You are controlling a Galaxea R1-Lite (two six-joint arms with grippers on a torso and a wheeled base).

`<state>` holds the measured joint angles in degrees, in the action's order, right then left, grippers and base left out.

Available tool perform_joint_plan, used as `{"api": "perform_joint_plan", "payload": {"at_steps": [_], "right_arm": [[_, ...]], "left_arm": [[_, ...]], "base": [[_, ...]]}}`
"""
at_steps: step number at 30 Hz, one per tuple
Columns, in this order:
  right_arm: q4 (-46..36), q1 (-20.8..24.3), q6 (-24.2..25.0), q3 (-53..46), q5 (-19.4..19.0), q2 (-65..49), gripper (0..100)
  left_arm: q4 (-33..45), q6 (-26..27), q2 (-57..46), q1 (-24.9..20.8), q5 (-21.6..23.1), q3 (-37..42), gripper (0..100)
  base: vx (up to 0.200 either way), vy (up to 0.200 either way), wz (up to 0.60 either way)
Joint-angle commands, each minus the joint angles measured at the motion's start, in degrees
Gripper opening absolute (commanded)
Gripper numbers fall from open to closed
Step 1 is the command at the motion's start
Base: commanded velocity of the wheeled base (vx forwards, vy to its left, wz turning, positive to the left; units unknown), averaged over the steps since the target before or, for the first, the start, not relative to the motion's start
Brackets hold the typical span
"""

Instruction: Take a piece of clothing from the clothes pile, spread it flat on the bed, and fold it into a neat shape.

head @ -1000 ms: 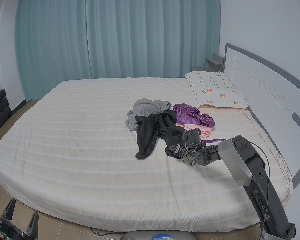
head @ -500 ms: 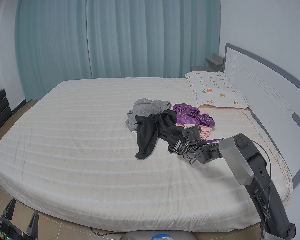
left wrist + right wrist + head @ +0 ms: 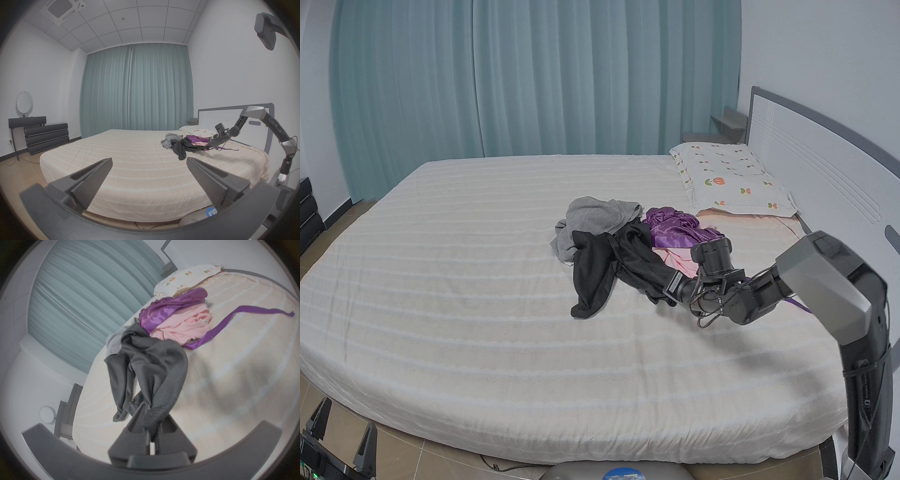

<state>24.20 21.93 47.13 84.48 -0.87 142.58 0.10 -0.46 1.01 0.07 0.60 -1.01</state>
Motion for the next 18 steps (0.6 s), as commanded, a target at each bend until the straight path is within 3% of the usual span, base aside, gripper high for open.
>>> {"api": "perform_joint_plan", "payload": {"at_steps": [1,7,15,18], "right_arm": [[7.9,0.2,-0.2,-21.1,-2.7,-22.9,0],[8.0,1.4,0.2,-30.2,-7.0,-37.8,0],[7.9,1.9,-0.2,-35.1,-13.4,-55.5,0],[7.8,4.3,-0.4,-37.1,-15.9,-62.3,0]], "left_arm": [[0.0,0.0,-0.6,0.0,0.0,1.0,100],[0.0,-0.1,-0.6,0.0,0.0,1.0,100],[0.0,0.0,-0.6,0.0,0.0,1.0,100],[0.0,-0.1,-0.6,0.0,0.0,1.0,100]], "base": [[0.000,0.000,0.00],[0.000,0.000,0.00],[0.000,0.000,0.00],[0.000,0.000,0.00]]}}
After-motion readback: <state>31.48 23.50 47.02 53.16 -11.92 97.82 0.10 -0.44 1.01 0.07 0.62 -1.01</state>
